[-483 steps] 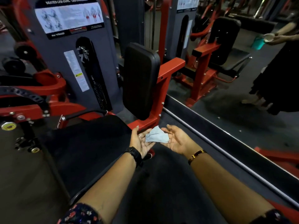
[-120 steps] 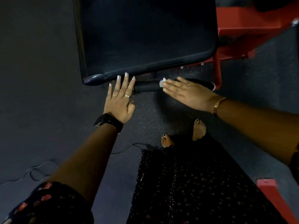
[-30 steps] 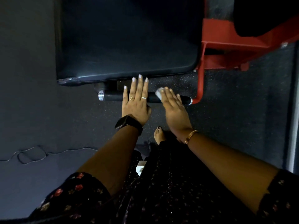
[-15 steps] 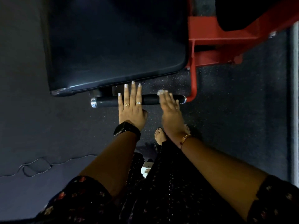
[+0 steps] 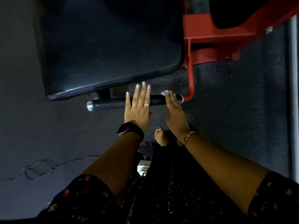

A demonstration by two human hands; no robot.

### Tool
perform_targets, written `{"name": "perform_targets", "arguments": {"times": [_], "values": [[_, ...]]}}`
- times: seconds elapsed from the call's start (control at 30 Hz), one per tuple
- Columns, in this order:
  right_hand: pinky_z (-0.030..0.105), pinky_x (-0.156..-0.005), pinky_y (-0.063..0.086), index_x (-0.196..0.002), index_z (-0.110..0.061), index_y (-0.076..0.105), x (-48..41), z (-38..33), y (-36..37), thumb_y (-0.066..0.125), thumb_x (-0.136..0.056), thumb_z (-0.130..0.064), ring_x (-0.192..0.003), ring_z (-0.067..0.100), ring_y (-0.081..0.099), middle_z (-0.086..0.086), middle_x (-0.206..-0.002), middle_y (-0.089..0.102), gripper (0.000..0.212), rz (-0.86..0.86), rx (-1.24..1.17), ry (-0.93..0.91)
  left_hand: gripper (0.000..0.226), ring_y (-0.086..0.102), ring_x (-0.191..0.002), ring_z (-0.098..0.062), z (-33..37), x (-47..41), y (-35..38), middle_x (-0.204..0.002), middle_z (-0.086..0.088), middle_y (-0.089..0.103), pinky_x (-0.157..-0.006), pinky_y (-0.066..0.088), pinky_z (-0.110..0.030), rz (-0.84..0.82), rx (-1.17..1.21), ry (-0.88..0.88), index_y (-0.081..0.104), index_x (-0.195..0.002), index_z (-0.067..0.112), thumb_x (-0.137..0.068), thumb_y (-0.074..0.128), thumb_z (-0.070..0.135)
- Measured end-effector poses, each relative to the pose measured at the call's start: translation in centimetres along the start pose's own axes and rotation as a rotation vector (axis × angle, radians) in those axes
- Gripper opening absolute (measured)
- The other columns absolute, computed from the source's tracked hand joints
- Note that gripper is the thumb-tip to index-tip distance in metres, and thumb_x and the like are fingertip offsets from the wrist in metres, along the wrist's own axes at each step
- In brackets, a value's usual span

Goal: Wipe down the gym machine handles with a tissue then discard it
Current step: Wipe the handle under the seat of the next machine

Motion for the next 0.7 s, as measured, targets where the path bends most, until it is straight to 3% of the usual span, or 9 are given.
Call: {"name": "perform_targets", "arguments": {"times": [0.13, 0.2, 0.33, 0.43, 0.5, 0.63, 0.7], "values": [[0.038, -0.121, 0.008, -0.152, -0.013, 0.017, -2.0, 3.0, 0.2, 0.042, -0.091, 0.005, -0.148, 0.023, 0.002, 0.005, -0.160, 0.012, 0.069, -0.091, 0.032, 0.169, 0.094, -0.005, -0.147, -0.026, 1.9, -0.5, 0.0, -0.162, -0.008, 0.007, -0.116, -0.013, -0.048, 0.007, 0.020, 0.070, -0.004, -0.153, 0.010, -0.078, 0.049, 0.031], [0.032, -0.120, 0.011, -0.151, -0.010, 0.023, -2.5, 1.6, 0.2, 0.042, -0.092, 0.006, -0.148, 0.021, 0.006, 0.007, -0.159, 0.017, 0.064, -0.094, -0.028, 0.150, 0.097, -0.006, -0.146, -0.027, 2.3, -0.6, -0.1, -0.162, -0.008, 0.007, -0.115, -0.012, -0.049, 0.001, 0.026, 0.034, -0.004, -0.152, 0.009, -0.078, 0.054, 0.032], [0.019, -0.113, 0.015, -0.152, -0.014, 0.016, 0.5, -2.6, 0.2, 0.042, -0.092, 0.007, -0.147, 0.013, 0.007, 0.001, -0.160, 0.012, 0.069, -0.046, -0.110, 0.012, 0.102, -0.026, -0.142, -0.028, 2.5, -0.5, 0.3, -0.157, -0.007, -0.019, -0.113, -0.022, -0.048, -0.057, -0.033, 0.032, -0.022, -0.148, 0.007, -0.088, 0.052, 0.042], [0.029, -0.119, 0.011, -0.153, -0.017, 0.012, 2.2, -1.2, 0.2, 0.043, -0.089, 0.011, -0.148, 0.016, 0.007, 0.000, -0.160, 0.012, 0.076, -0.024, -0.108, -0.022, 0.099, -0.040, -0.137, -0.026, 2.5, -0.7, 0.2, -0.154, -0.008, -0.029, -0.108, -0.031, -0.046, -0.129, -0.018, 0.059, -0.029, -0.145, 0.008, -0.089, 0.048, 0.036], [0.032, -0.121, 0.007, -0.152, -0.016, 0.012, 1.3, 1.6, -0.3, 0.042, -0.089, 0.012, -0.148, 0.018, 0.008, 0.001, -0.160, 0.013, 0.075, -0.004, -0.065, 0.079, 0.093, -0.050, -0.127, -0.024, 3.1, -1.0, 0.3, -0.148, -0.008, -0.039, -0.104, -0.032, -0.047, -0.196, -0.025, 0.084, -0.035, -0.141, 0.008, -0.094, 0.040, 0.038], [0.037, -0.121, 0.009, -0.151, -0.011, 0.018, -1.7, 4.0, -0.6, 0.037, -0.091, 0.013, -0.148, 0.019, 0.004, 0.004, -0.159, 0.013, 0.068, -0.044, 0.002, 0.193, 0.094, -0.045, -0.127, -0.025, 4.0, -1.9, 0.4, -0.145, -0.010, -0.041, -0.106, -0.023, -0.051, -0.242, -0.007, 0.013, -0.036, -0.138, 0.004, -0.096, 0.037, 0.045], [0.023, -0.118, 0.003, -0.151, -0.011, 0.019, -2.0, 2.8, -0.2, 0.034, -0.088, 0.020, -0.148, 0.017, 0.004, 0.003, -0.159, 0.013, 0.072, -0.082, 0.003, 0.128, 0.098, -0.047, -0.126, -0.026, 4.1, -2.1, 0.7, -0.144, -0.011, -0.043, -0.107, -0.022, -0.053, -0.257, 0.004, -0.023, -0.040, -0.135, 0.003, -0.095, 0.037, 0.049]]}}
Point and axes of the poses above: each hand's wrist, its own x-axis away from the middle knuckle, its own y-axis out of the palm, z = x × y, the point moved 9 cm from there along -x, towards the middle knuckle
